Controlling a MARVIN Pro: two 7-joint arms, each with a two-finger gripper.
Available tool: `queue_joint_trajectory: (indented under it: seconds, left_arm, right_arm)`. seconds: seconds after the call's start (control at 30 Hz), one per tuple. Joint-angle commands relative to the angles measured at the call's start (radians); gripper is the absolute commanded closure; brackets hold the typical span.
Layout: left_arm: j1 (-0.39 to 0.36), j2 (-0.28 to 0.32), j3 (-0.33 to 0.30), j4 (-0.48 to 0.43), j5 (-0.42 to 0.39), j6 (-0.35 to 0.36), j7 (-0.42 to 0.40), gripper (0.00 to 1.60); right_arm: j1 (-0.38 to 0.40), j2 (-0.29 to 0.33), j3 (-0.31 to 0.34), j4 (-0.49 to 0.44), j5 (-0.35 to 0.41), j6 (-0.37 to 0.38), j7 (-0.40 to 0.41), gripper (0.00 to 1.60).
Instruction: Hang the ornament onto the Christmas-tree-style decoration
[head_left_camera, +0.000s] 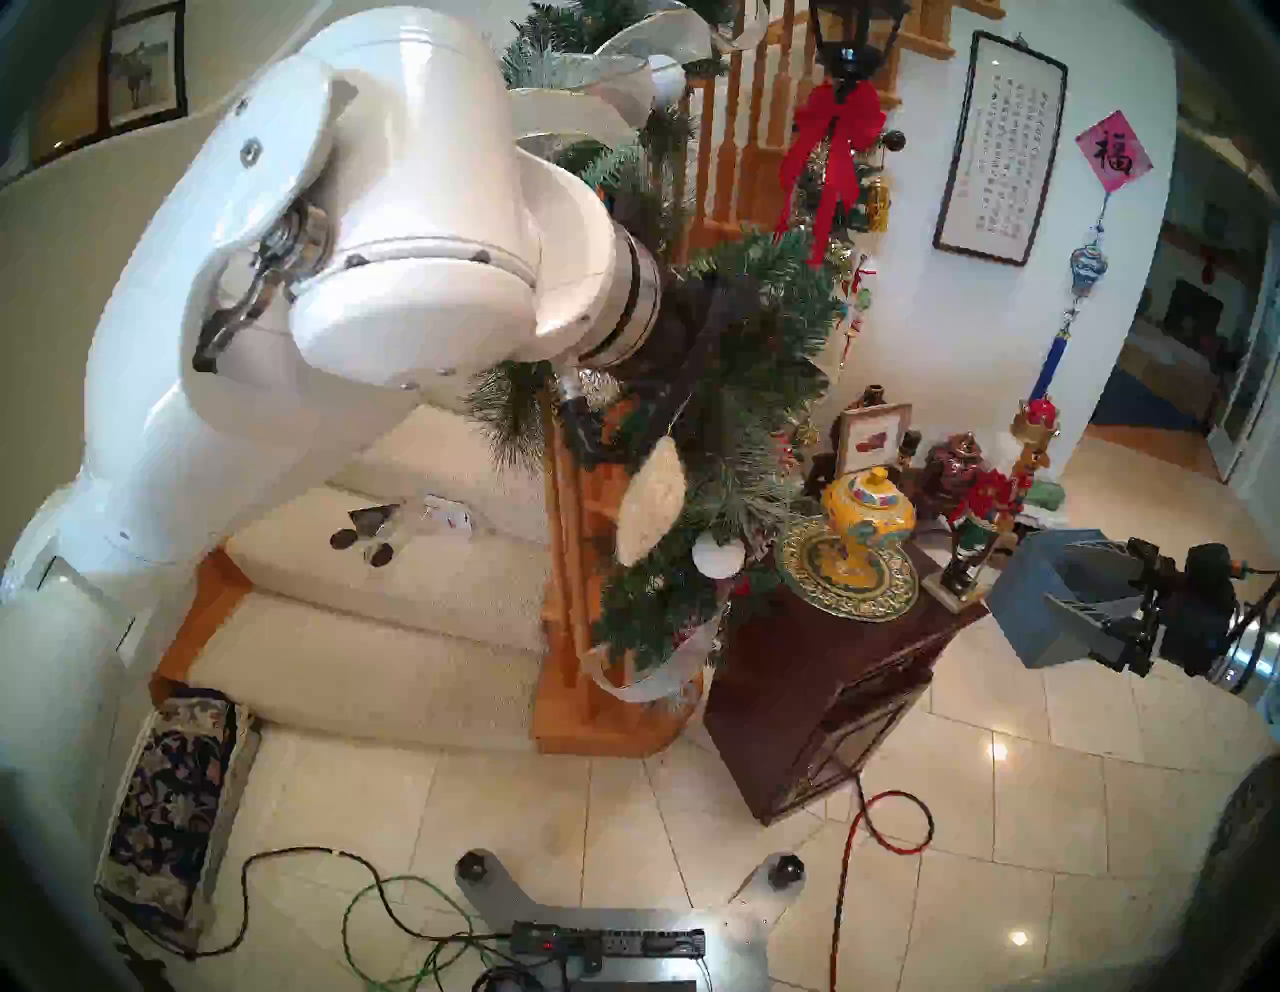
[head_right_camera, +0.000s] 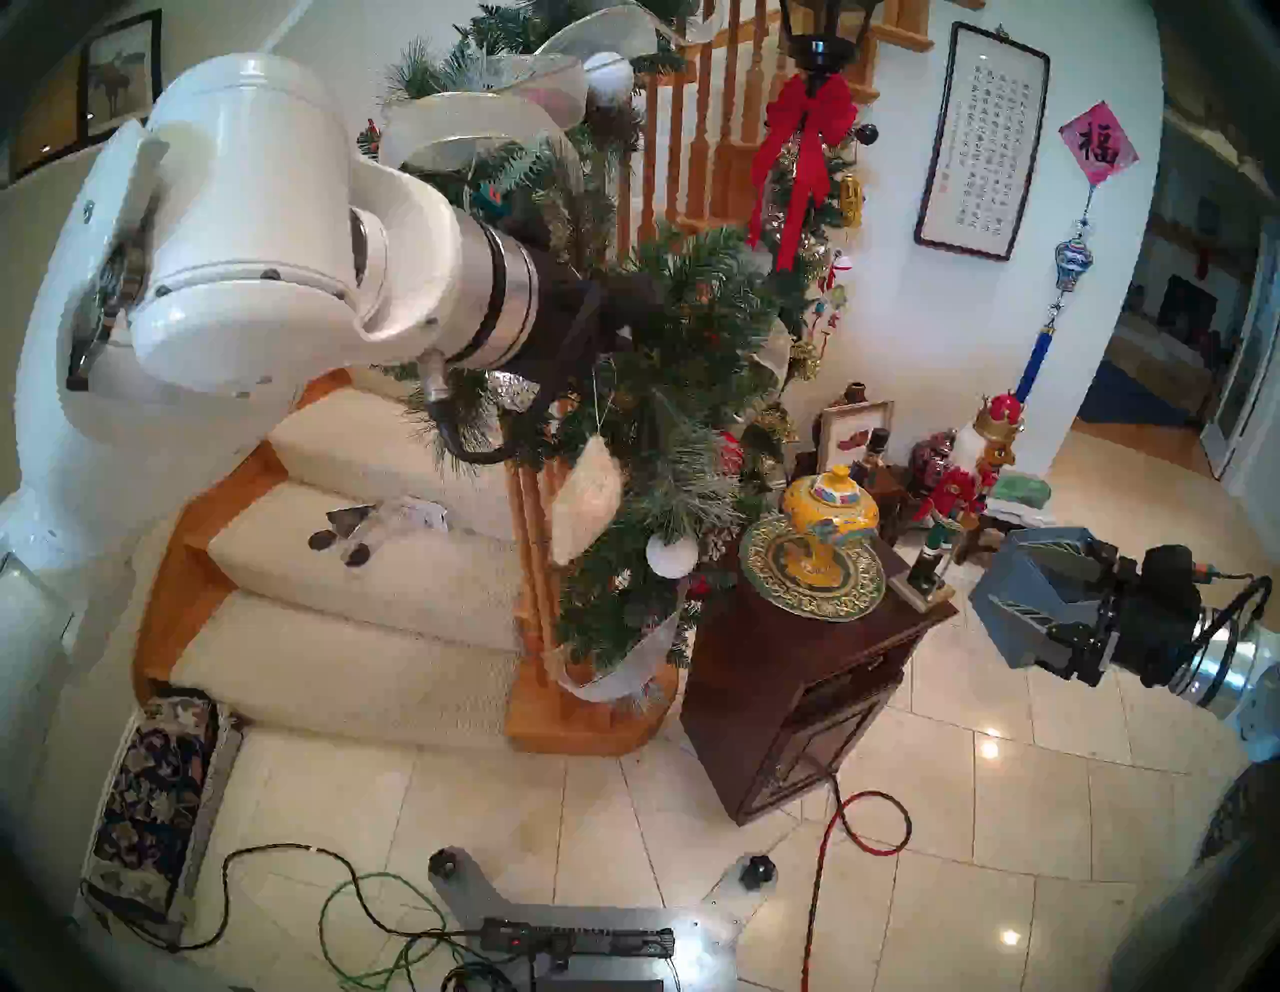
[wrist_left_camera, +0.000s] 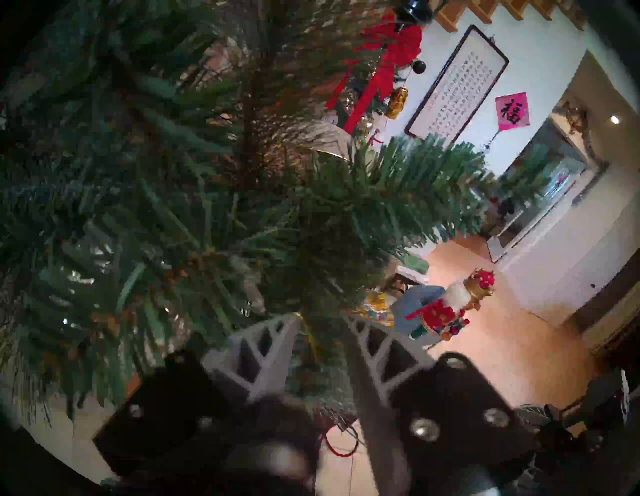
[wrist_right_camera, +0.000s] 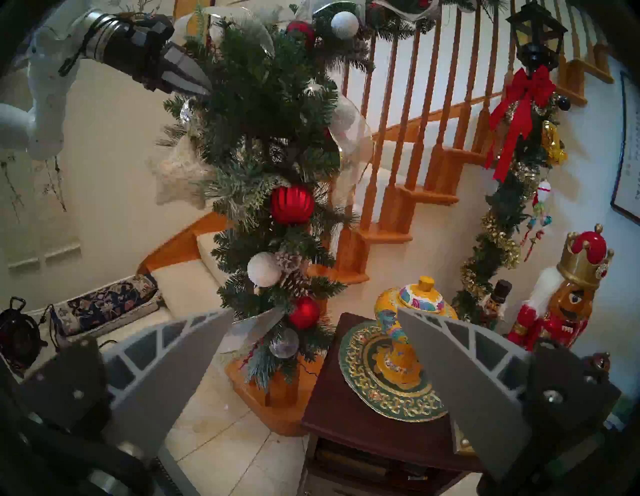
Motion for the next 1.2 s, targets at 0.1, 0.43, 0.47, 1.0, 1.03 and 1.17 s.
queue_joint_trajectory:
  seconds: [0.1,0.43,0.47,1.0,1.03,1.17]
  left_arm:
    - [-0.014,0.005,-0.022,-0.019,-0.001,-0.003,0.001,0.65]
    - [-0.010,0.014,-0.035,-0.044,-0.014,-0.014,0.002,0.25]
    - [-0.009,0.016,-0.037,-0.047,-0.016,-0.015,0.001,0.14]
    - [0.000,0.038,-0.066,-0.118,-0.082,-0.040,0.003,0.07]
    - [0.000,0.040,-0.069,-0.128,-0.089,-0.043,0.004,0.08]
    - [-0.002,0.051,-0.083,-0.162,-0.115,-0.048,0.009,0.08]
  right_arm:
    - [0.005,0.002,0.003,0.000,0.000,-0.001,0.105,0.00]
    - [0.006,0.002,0.003,0.003,0.006,-0.001,0.130,0.00]
    - [0.005,0.002,0.003,0.001,0.002,-0.001,0.113,0.00]
    - [0.005,0.002,0.003,0.001,0.004,-0.001,0.117,0.00]
    - [0.004,0.002,0.003,-0.002,-0.001,-0.001,0.094,0.00]
    - [0.004,0.002,0.003,0.000,0.002,-0.001,0.105,0.00]
